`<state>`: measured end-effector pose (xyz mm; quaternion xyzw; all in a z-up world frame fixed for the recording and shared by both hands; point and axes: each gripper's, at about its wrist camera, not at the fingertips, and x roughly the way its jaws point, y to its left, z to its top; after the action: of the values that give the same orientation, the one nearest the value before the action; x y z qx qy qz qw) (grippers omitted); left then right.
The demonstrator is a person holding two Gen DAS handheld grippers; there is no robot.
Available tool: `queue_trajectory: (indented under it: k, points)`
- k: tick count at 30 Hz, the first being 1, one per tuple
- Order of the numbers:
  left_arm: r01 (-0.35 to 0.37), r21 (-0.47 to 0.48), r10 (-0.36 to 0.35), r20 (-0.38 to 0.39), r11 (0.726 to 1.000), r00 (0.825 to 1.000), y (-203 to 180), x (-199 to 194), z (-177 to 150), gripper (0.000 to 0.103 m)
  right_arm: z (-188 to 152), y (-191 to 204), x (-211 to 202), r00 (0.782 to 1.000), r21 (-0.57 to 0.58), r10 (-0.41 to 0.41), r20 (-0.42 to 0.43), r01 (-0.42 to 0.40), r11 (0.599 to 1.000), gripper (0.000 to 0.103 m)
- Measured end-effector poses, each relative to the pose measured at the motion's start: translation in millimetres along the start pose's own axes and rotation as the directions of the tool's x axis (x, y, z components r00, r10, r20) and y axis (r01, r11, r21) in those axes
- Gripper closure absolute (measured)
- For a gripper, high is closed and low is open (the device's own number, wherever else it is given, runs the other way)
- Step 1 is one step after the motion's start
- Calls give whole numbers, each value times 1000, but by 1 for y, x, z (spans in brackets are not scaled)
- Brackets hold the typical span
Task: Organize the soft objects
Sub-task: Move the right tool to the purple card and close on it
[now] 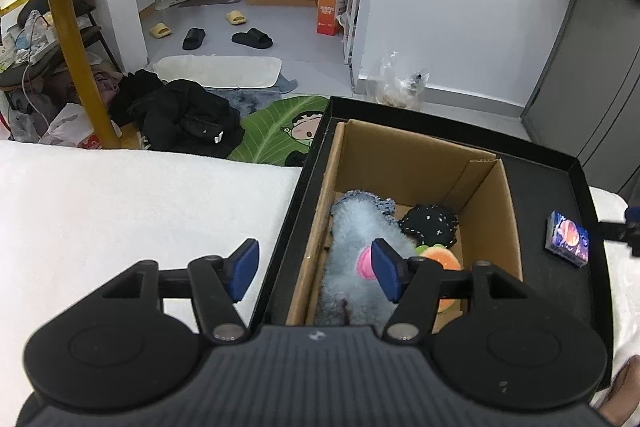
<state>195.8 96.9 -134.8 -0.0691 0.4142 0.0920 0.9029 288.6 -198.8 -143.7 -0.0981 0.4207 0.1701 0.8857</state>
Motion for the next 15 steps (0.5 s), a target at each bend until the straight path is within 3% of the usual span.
queue_trajectory:
  k: [4,15]
  points:
    - [-14,34,14,-5,999,1000,-8,1,0,39,-9,2,9,1000,-63,0,9,1,998,20]
    - [-76,127,82,-47,989,996,-34,10,2,39,-13,-2,39,1000,-166,-1,-13,-1,986,20]
